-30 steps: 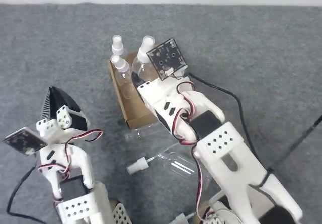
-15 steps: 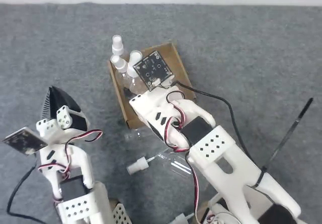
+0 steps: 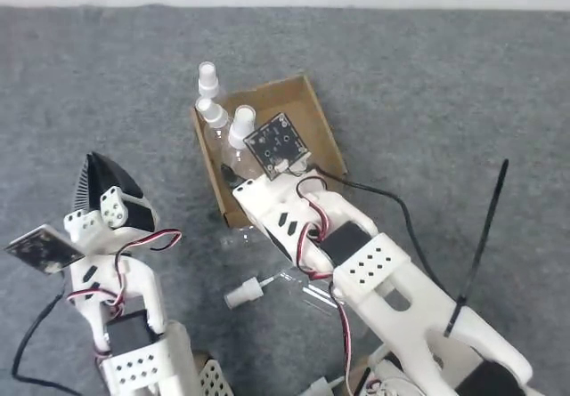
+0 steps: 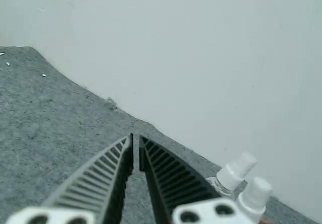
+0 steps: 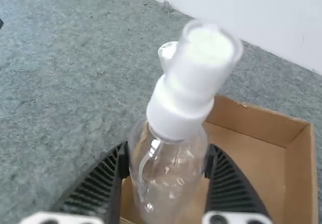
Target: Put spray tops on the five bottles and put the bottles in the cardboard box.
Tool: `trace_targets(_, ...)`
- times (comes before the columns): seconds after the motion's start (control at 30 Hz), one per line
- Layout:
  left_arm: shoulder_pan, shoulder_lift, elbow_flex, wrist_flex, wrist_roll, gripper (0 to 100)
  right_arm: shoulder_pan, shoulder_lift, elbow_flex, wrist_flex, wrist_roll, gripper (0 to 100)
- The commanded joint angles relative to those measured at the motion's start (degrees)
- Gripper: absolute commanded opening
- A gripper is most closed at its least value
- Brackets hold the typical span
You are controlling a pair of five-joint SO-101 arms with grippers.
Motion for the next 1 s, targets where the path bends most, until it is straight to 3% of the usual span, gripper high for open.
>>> trace_targets(0.0, 0.0, -0.8, -0.7, -0.1, -0.4, 1, -0.5, -0.6, 1.1, -5.0, -0.3, 10.1)
trace_targets(0.5, 0.0, -0.8, -0.7, 0.0, -0.4, 1, -3.8, 14.2, 3.2, -18.4, -0.2, 10.1)
trace_targets(0.97, 0.0, -0.8, -0.7, 0.0, -0.5, 1, -3.5, 16.4, 3.7, -18.6, -0.2, 10.2)
